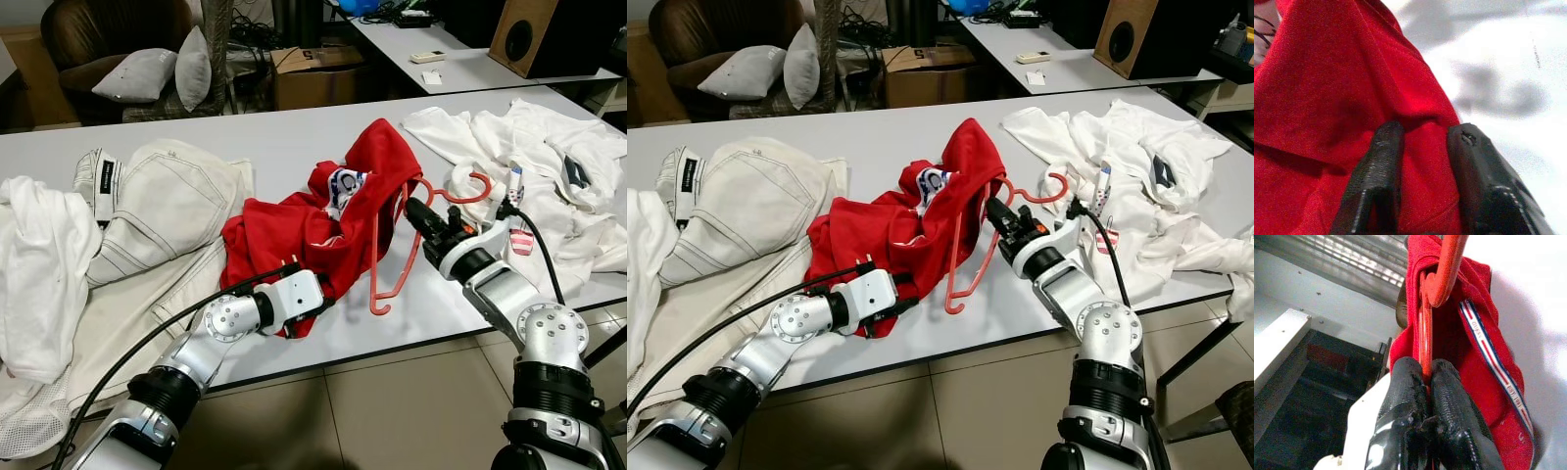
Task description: Hang hanger
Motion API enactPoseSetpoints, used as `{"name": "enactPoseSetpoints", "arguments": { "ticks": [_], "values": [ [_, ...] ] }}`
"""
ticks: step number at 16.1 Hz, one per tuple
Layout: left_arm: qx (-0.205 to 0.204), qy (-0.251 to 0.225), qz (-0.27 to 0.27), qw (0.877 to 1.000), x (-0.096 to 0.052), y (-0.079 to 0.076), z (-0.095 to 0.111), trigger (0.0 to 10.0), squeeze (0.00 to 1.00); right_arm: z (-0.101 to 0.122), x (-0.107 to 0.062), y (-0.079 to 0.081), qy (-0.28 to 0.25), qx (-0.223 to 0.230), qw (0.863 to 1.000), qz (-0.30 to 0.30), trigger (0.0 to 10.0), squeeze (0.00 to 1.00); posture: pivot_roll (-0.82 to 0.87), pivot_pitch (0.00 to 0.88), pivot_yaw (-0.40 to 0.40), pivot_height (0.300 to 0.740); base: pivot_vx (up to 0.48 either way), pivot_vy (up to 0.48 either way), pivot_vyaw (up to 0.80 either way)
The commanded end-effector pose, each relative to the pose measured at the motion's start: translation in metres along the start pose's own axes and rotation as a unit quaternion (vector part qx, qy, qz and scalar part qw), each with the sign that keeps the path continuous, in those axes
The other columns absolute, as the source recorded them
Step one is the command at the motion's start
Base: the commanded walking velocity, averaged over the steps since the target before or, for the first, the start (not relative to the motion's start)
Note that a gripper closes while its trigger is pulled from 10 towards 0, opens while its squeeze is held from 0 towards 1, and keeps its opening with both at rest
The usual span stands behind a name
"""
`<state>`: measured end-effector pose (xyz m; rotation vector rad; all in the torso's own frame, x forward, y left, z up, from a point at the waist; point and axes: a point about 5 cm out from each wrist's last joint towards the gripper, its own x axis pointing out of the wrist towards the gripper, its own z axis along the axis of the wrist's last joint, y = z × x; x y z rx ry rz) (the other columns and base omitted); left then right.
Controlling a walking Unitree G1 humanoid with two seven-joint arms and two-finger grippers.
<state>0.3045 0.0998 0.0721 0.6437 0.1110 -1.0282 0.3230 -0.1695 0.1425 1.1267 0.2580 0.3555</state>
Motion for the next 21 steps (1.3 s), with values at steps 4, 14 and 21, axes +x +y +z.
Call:
{"name": "enactPoseSetpoints", "arguments": {
  "ticks": [4,14,21],
  "values": [
    [-0.078,0.037,-0.058,0.995,-0.004,-0.015,-0.019,0.0,0.0,0.004,-0.002,0.002,-0.009,-0.002,1.0,0.002,10.0,0.0,0.01,0.0,0.029,0.74,0.0,0.0,0.0],
    [-0.116,0.027,-0.011,0.993,-0.019,0.003,-0.022,0.0,0.0,0.007,-0.002,0.001,-0.013,-0.004,1.0,-0.001,10.0,0.0,0.02,0.0,0.021,0.74,0.0,0.0,0.0],
    [-0.134,-0.086,-0.008,0.987,-0.063,0.034,0.014,0.0,0.0,0.006,0.0,0.001,-0.013,-0.01,1.0,0.003,10.0,0.0,0.04,0.0,0.014,0.74,0.0,0.0,0.0]
  ]
}}
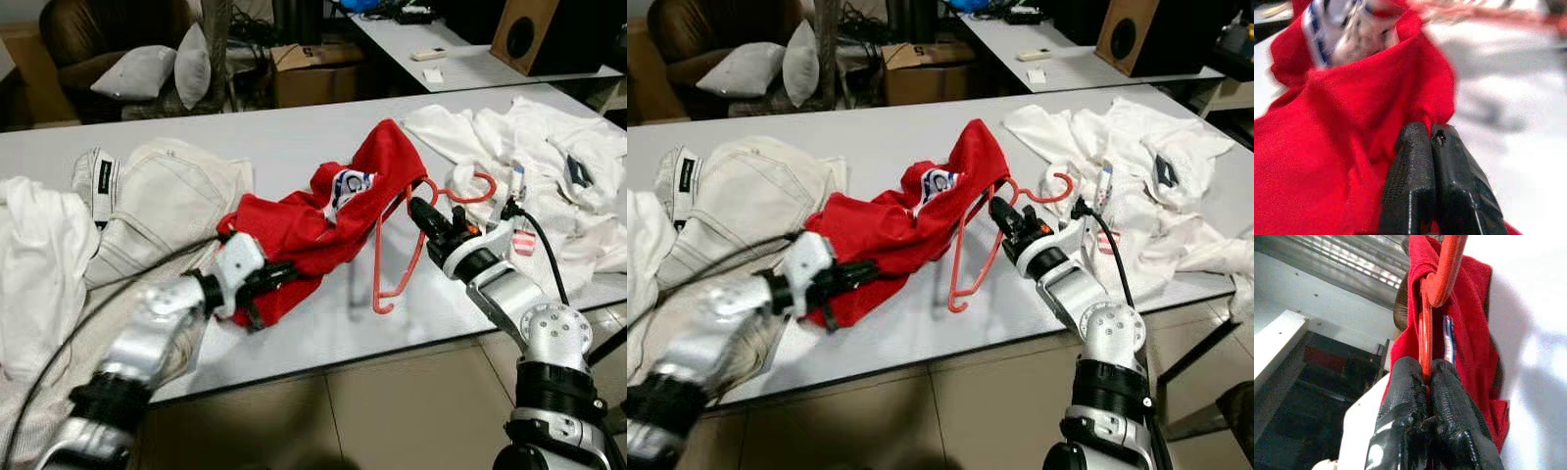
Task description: Hang hanger
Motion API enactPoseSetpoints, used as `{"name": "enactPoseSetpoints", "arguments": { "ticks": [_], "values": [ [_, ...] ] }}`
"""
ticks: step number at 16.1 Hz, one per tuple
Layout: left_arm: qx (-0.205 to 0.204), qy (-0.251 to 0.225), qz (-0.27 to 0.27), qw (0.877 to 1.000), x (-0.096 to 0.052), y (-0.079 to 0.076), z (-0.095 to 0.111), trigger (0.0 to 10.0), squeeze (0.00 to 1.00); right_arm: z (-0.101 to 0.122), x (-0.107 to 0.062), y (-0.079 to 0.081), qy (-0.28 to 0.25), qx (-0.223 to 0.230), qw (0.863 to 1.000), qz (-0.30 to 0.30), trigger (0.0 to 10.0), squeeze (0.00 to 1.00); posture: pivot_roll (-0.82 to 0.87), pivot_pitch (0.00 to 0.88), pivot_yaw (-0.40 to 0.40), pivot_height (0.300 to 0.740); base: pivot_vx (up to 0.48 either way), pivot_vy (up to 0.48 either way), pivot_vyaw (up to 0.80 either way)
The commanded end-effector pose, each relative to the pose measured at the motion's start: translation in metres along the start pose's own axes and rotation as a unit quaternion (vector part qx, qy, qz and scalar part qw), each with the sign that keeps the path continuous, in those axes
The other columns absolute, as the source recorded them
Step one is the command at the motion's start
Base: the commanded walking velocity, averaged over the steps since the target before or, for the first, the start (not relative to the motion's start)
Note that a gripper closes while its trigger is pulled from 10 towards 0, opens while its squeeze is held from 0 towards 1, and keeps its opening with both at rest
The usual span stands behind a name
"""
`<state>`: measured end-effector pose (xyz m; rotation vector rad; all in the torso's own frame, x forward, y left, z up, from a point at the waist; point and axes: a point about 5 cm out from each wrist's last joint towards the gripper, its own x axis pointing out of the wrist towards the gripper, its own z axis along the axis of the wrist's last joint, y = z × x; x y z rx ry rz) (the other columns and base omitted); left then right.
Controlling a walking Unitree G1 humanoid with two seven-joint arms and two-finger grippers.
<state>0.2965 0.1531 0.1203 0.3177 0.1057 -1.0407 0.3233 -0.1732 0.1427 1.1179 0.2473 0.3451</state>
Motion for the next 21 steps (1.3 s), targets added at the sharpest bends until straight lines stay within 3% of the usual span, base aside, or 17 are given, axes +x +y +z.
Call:
{"name": "enactPoseSetpoints", "arguments": {
  "ticks": [1,4,8,12,14,17,21],
  "values": [
    [-0.013,-0.019,-0.03,0.999,-0.002,-0.005,0.009,0.0,0.0,0.003,0.003,0.001,-0.014,-0.007,1.0,0.001,10.0,0.0,0.04,0.0,0.013,0.74,0.0,0.0,0.0],
    [-0.028,-0.017,-0.102,0.994,-0.004,-0.025,0.017,0.0,0.0,0.003,0.015,0.002,-0.05,0.013,0.999,-0.007,10.0,0.0,0.06,0.0,0.013,0.74,0.0,0.0,0.0],
    [-0.027,0.002,-0.089,0.996,-0.004,-0.026,0.014,0.0,0.0,0.011,0.024,0.009,-0.087,0.071,0.994,0.017,10.0,0.0,0.06,0.0,0.014,0.74,0.0,0.0,0.0],
    [-0.052,-0.02,-0.087,0.995,-0.002,-0.025,0.022,0.0,0.0,0.003,0.028,0.009,-0.069,0.046,0.996,0.014,10.0,0.0,0.06,0.0,0.012,0.74,0.0,0.0,0.0],
    [-0.104,-0.066,-0.148,0.981,0.002,-0.039,0.037,0.0,0.0,0.004,0.032,0.012,-0.076,0.049,0.996,0.019,10.0,0.0,0.06,0.0,0.013,0.74,0.0,0.0,0.0],
    [-0.132,-0.085,-0.187,0.97,0.008,-0.051,0.045,0.0,0.0,0.005,0.038,0.018,-0.079,0.054,0.995,0.03,10.0,0.0,0.07,0.0,0.012,0.74,0.0,0.0,0.0],
    [-0.133,-0.062,-0.143,0.979,0.019,-0.048,0.037,0.0,0.0,0.001,0.042,0.024,-0.076,0.073,0.993,0.05,10.0,0.0,0.06,0.0,0.012,0.74,0.0,0.0,0.0]
  ]
}}
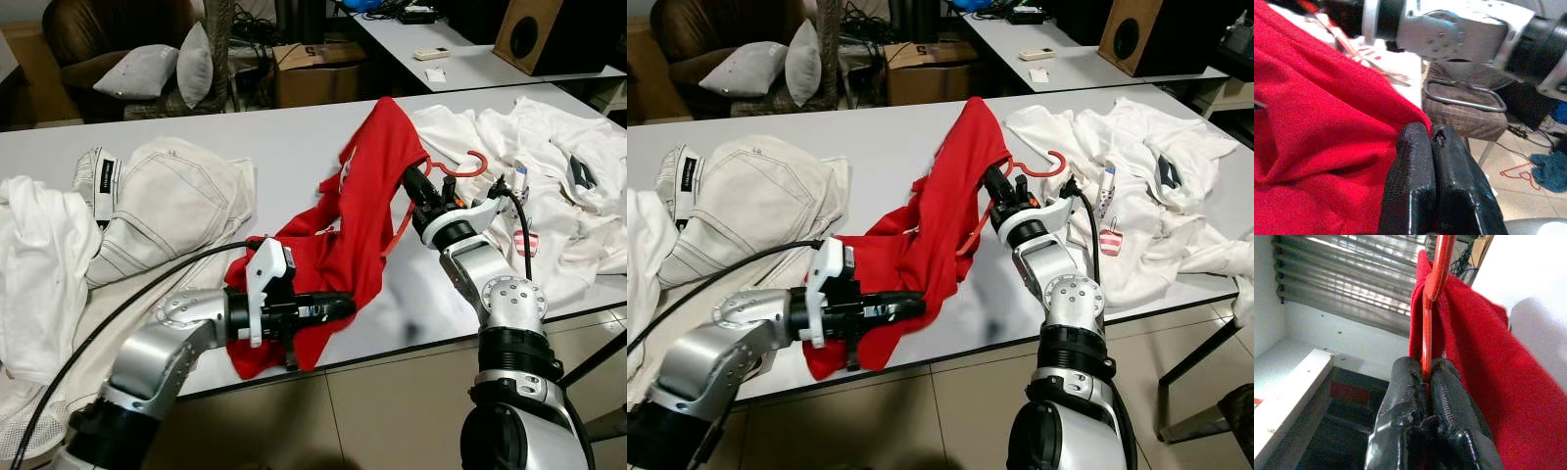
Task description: Hang hanger
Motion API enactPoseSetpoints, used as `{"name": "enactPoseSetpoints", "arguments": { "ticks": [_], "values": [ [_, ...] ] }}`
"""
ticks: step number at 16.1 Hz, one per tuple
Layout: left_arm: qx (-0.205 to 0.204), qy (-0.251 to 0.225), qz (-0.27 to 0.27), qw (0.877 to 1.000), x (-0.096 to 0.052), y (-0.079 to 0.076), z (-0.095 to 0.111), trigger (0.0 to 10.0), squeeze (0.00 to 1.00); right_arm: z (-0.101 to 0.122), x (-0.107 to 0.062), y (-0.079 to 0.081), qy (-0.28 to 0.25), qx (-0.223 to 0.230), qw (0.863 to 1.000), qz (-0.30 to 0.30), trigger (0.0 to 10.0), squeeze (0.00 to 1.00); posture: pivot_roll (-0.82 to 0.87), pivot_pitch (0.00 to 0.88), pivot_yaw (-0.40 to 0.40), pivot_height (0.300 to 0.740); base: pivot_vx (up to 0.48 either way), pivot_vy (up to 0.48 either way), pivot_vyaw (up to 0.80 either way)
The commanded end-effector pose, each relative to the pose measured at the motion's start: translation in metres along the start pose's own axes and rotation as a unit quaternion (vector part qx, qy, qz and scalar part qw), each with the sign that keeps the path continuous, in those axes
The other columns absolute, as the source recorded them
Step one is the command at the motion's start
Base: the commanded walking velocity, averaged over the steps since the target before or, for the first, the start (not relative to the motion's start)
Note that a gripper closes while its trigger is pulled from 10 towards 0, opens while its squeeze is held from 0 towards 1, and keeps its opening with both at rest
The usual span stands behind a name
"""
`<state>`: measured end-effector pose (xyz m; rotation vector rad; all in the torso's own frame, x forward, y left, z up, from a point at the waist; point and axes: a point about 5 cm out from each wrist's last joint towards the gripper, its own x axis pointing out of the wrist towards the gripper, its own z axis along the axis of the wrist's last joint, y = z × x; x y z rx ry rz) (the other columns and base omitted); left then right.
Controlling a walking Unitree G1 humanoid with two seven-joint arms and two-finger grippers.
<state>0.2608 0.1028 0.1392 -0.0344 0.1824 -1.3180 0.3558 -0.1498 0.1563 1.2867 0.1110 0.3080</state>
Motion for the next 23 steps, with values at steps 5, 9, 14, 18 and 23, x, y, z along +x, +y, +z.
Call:
{"name": "enactPoseSetpoints", "arguments": {
  "ticks": [5,9,14,18,23],
  "values": [
    [0.016,-0.066,0.01,0.998,0.016,0.002,0.033,0.0,0.0,-0.023,-0.001,0.006,0.057,0.021,0.998,0.019,10.0,0.0,0.07,0.0,0.009,0.74,0.0,0.0,0.0],
    [0.037,-0.103,-0.006,0.994,0.029,-0.004,0.054,0.0,0.0,-0.035,-0.003,0.004,0.082,0.011,0.997,0.01,10.0,0.0,0.06,0.0,0.013,0.74,0.0,0.0,0.0],
    [0.074,-0.141,0.02,0.987,0.009,0.008,0.088,0.0,0.0,-0.032,-0.006,-0.005,0.078,-0.003,0.997,-0.014,10.0,0.0,0.07,0.0,0.012,0.74,0.0,0.0,0.0],
    [0.077,-0.103,-0.021,0.992,-0.004,-0.004,0.083,0.0,0.0,-0.014,-0.005,-0.01,0.031,0.008,0.999,-0.03,10.0,0.0,0.07,0.0,0.014,0.74,0.0,0.0,0.0],
    [0.071,-0.082,0.0,0.994,-0.002,-0.005,0.072,0.0,0.0,0.015,-0.005,-0.008,-0.054,0.11,0.992,-0.013,10.0,0.0,0.08,0.0,0.014,0.74,0.0,0.0,0.0]
  ]
}}
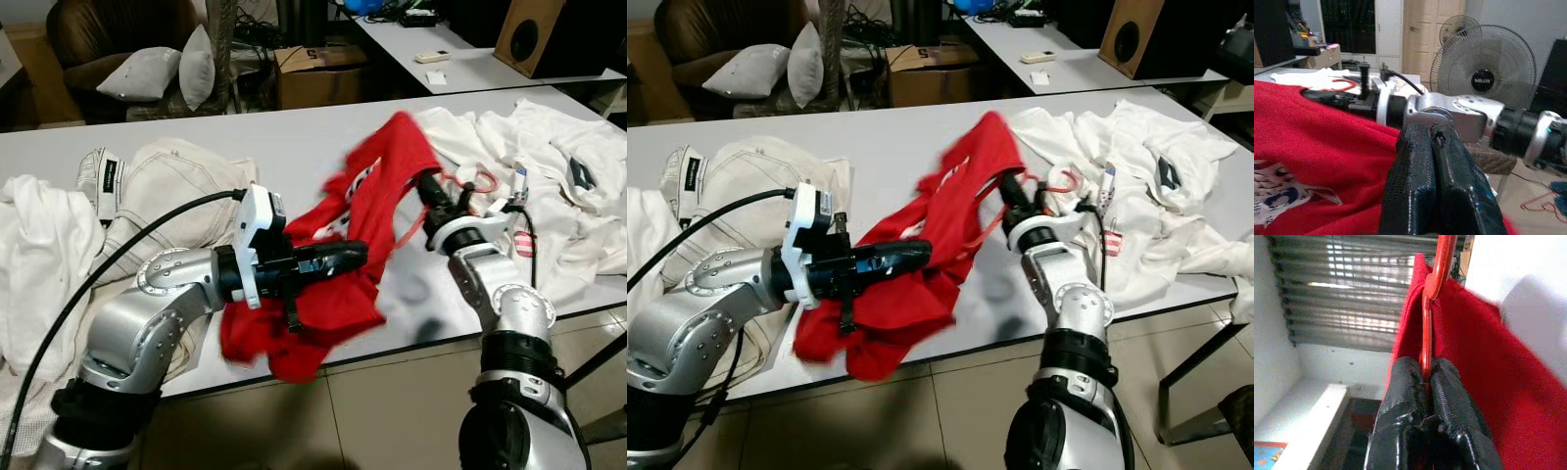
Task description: Hang hanger
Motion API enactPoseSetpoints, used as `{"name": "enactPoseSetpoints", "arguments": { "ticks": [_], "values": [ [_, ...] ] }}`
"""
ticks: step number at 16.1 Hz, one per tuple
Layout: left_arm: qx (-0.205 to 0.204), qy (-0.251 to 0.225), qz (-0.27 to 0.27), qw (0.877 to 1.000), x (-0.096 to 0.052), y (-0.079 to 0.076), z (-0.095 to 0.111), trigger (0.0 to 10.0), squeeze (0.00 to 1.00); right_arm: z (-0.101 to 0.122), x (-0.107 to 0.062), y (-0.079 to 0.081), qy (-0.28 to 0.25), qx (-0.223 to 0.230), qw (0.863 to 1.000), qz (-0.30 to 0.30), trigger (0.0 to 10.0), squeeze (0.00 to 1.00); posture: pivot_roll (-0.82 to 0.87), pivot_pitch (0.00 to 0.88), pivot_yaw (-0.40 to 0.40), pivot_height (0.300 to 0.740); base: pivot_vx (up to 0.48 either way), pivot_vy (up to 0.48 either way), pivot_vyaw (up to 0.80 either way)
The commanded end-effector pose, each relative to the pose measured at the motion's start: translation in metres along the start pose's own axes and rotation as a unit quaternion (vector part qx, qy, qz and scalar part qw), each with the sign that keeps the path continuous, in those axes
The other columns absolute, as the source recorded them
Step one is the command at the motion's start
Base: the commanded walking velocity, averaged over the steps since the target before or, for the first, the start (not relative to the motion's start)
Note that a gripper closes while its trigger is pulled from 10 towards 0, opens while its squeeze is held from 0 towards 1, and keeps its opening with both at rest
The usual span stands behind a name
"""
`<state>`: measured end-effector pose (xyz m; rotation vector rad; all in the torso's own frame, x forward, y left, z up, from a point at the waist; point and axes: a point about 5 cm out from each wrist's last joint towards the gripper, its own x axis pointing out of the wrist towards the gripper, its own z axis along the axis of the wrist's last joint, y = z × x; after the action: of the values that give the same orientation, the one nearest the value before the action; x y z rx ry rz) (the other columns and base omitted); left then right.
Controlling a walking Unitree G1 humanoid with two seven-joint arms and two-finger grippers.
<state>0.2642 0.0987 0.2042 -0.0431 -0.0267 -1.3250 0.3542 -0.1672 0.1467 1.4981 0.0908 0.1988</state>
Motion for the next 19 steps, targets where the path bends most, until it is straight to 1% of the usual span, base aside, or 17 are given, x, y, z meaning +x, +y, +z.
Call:
{"name": "enactPoseSetpoints", "arguments": {
  "ticks": [1,2,3,4,5,6,7,9,10,11,12,14,15,16,17,18,19],
  "values": [
    [0.018,-0.004,0.012,1.0,0.002,0.004,0.006,0.0,0.0,-0.001,0.003,0.007,-0.002,0.016,1.0,0.014,10.0,0.0,0.08,0.0,0.015,0.74,0.0,0.0,0.0],
    [0.025,-0.005,0.023,0.999,0.004,0.007,0.006,0.0,0.0,-0.008,0.003,0.008,0.013,0.006,1.0,0.017,10.0,0.0,0.07,0.0,0.02,0.74,0.0,0.0,0.0],
    [0.027,-0.013,0.021,0.999,0.007,0.007,0.009,0.0,0.0,-0.014,0.004,0.006,0.025,-0.009,1.0,0.011,10.0,0.0,0.07,0.0,0.02,0.74,0.0,0.0,0.0],
    [0.025,-0.017,0.019,0.999,0.009,0.007,0.011,0.0,0.0,-0.016,0.004,0.006,0.024,-0.005,1.0,0.009,10.0,0.0,0.08,0.0,0.02,0.74,0.0,0.0,0.0],
    [0.021,-0.02,0.002,1.0,0.014,0.003,0.012,0.0,0.0,-0.017,0.006,0.006,0.017,0.012,1.0,0.01,10.0,0.0,0.08,0.0,0.023,0.74,0.0,0.0,0.0],
    [0.02,-0.009,-0.015,1.0,0.019,-0.003,0.008,0.0,0.0,-0.015,0.009,0.01,0.0,0.054,0.998,0.021,10.0,0.0,0.08,0.0,0.025,0.74,0.0,0.0,0.0],
    [0.019,-0.007,-0.015,1.0,0.021,-0.004,0.005,0.0,0.0,-0.013,0.01,0.012,-0.006,0.067,0.997,0.025,10.0,0.0,0.08,0.0,0.028,0.74,0.0,0.0,0.0],
    [0.017,-0.002,0.024,1.0,0.015,0.004,-0.003,0.0,0.0,-0.01,0.011,0.021,-0.008,0.086,0.995,0.045,10.0,0.0,0.08,0.0,0.033,0.74,0.0,0.0,0.0],
    [0.019,-0.001,0.044,0.999,0.01,0.01,-0.004,0.0,0.0,-0.01,0.009,0.022,-0.003,0.082,0.995,0.048,10.0,0.0,0.08,0.0,0.034,0.74,0.0,0.0,0.0],
    [0.017,-0.001,0.062,0.998,0.001,0.017,-0.004,0.0,0.0,-0.009,0.007,0.021,-0.002,0.08,0.996,0.05,10.0,0.0,0.07,0.0,0.032,0.74,0.0,0.0,0.0],
    [0.016,-0.001,0.063,0.998,-0.001,0.018,-0.004,0.0,0.0,-0.009,0.007,0.021,-0.003,0.081,0.995,0.05,10.0,0.0,0.07,0.0,0.032,0.74,0.0,0.0,0.0],
    [0.012,-0.01,0.102,0.995,-0.013,0.028,-0.002,0.0,0.0,-0.006,0.007,0.024,0.004,0.088,0.994,0.058,10.0,0.0,0.08,0.0,0.024,0.74,0.0,0.0,0.0],
    [0.012,-0.013,0.115,0.993,-0.015,0.032,-0.002,0.0,0.0,-0.008,0.007,0.026,0.011,0.085,0.994,0.061,10.0,0.0,0.08,0.0,0.022,0.74,0.0,0.0,0.0],
    [0.011,-0.011,0.115,0.993,-0.017,0.033,-0.004,0.0,0.0,-0.008,0.007,0.027,0.015,0.083,0.995,0.062,10.0,0.0,0.08,0.0,0.017,0.74,0.0,0.0,0.0],
    [0.009,-0.009,0.105,0.994,-0.016,0.031,-0.004,0.0,0.0,-0.008,0.008,0.027,0.014,0.082,0.995,0.061,10.0,0.0,0.08,0.0,0.016,0.74,0.0,0.0,0.0],
    [-0.007,-0.012,0.075,0.997,-0.011,0.022,-0.005,0.0,0.0,-0.007,0.01,0.027,0.011,0.083,0.995,0.058,10.0,0.0,0.08,0.0,0.013,0.74,0.0,0.0,0.0],
    [-0.01,-0.011,0.066,0.998,-0.009,0.02,-0.005,0.0,0.0,-0.008,0.011,0.027,0.01,0.084,0.995,0.057,10.0,0.0,0.08,0.0,0.011,0.74,0.0,0.0,0.0]
  ]
}}
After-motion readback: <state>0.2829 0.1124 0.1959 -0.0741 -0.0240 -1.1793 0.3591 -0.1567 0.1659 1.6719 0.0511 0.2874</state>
